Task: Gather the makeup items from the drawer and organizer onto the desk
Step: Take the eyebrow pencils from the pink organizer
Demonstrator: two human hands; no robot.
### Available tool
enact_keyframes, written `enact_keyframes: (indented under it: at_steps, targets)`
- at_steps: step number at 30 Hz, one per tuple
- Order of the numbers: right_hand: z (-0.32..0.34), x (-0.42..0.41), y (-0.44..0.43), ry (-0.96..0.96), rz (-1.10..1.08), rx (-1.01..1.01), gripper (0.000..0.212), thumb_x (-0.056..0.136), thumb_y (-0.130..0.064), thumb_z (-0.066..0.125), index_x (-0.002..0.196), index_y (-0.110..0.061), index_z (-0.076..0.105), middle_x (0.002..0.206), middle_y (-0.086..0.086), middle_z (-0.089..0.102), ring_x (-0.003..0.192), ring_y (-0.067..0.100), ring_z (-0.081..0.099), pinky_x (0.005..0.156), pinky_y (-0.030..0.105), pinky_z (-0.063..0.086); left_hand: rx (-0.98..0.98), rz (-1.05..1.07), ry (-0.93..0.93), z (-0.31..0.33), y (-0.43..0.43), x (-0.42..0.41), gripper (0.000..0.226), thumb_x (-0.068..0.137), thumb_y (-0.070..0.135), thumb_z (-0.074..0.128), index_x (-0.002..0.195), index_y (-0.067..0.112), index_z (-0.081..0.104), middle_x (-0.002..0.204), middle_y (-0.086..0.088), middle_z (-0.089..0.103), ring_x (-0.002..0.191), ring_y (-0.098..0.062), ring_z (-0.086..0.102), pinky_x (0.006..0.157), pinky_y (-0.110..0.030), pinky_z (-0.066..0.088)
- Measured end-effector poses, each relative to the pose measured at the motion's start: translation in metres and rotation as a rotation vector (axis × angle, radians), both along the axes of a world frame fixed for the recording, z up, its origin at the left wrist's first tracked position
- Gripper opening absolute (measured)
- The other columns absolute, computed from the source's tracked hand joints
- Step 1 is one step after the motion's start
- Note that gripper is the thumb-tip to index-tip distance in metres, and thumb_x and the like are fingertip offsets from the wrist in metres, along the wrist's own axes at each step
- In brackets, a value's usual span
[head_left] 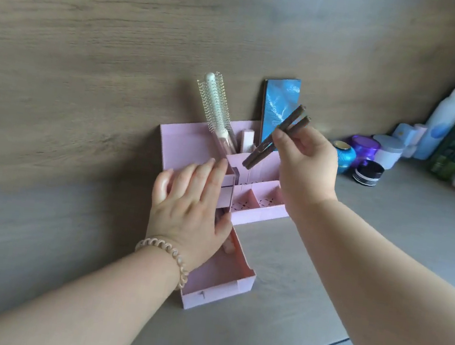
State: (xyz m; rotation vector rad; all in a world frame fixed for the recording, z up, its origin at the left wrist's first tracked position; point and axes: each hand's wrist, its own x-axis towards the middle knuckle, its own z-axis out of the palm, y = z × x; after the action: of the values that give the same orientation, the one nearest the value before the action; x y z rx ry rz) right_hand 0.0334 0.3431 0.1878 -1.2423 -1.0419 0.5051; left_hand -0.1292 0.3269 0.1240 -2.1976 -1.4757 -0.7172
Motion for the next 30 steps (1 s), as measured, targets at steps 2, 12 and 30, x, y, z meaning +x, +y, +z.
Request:
enact_keyframes:
  at_steps: [2, 12, 30]
  targets:
    - [0.001, 0.007, -0.031, 0.083, 0.102, -0.055, 0.009, 0.088, -0.014, 0.061, 0.085, -0.015, 0.069, 0.078, 0.001, 0.072, 0.066, 0.008, 0.063, 0.063, 0.021, 0.046, -0.048, 0.009, -0.021, 0.005, -0.004, 0.001, 0.076, 0.075, 0.052, 0.051, 0.141, 0.017, 0.035, 0.142, -0.002, 0.047, 0.128, -0.022, 0.041, 0.107, -0.044, 0.020]
    - [-0.008, 0.083, -0.192, 0.175, 0.145, -0.190, 0.011, 0.089, -0.012, 0.062, 0.079, -0.011, 0.068, 0.071, -0.002, 0.068, 0.066, 0.009, 0.059, 0.067, 0.019, 0.047, -0.535, -0.533, -0.649, 0.019, -0.145, 0.096, 0.036, 0.081, 0.033, 0.038, 0.089, 0.022, 0.071, 0.087, 0.007, 0.071, 0.090, -0.018, 0.060, 0.084, -0.040, 0.046]
    - [0.003, 0.234, -0.688, 0.464, -0.514, -0.270, 0.009, 0.090, -0.017, 0.060, 0.096, -0.017, 0.067, 0.090, 0.001, 0.070, 0.085, 0.012, 0.066, 0.069, 0.011, 0.043, -1.556, -1.116, -0.259, 0.055, -0.509, 0.331, 0.008, 0.081, 0.010, 0.070, 0.081, 0.018, 0.072, 0.072, 0.005, 0.069, 0.062, 0.001, 0.058, 0.063, -0.013, 0.046]
